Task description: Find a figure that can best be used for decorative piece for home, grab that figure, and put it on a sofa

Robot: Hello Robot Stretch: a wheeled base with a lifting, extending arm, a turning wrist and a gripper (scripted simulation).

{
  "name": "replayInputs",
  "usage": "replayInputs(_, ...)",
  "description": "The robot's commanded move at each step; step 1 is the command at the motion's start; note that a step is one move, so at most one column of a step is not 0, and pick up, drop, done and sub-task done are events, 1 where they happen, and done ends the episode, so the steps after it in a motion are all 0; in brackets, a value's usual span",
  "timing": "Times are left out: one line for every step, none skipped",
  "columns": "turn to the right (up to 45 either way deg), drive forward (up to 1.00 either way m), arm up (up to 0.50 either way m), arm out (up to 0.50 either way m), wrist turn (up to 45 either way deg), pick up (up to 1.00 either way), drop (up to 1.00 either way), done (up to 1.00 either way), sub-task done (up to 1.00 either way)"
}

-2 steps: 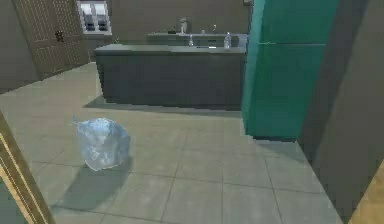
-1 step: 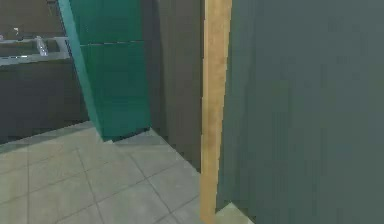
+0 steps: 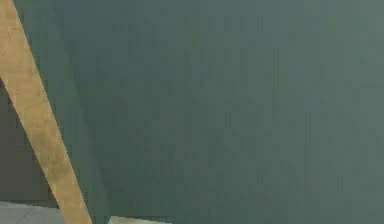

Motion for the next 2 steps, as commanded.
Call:
replayInputs(24.0,0.00,0.00,0.00,0.0,0.00,0.00,0.00,0.00)
replayInputs(36.0,0.00,0.00,0.00,0.0,0.00,0.00,0.00,0.00)
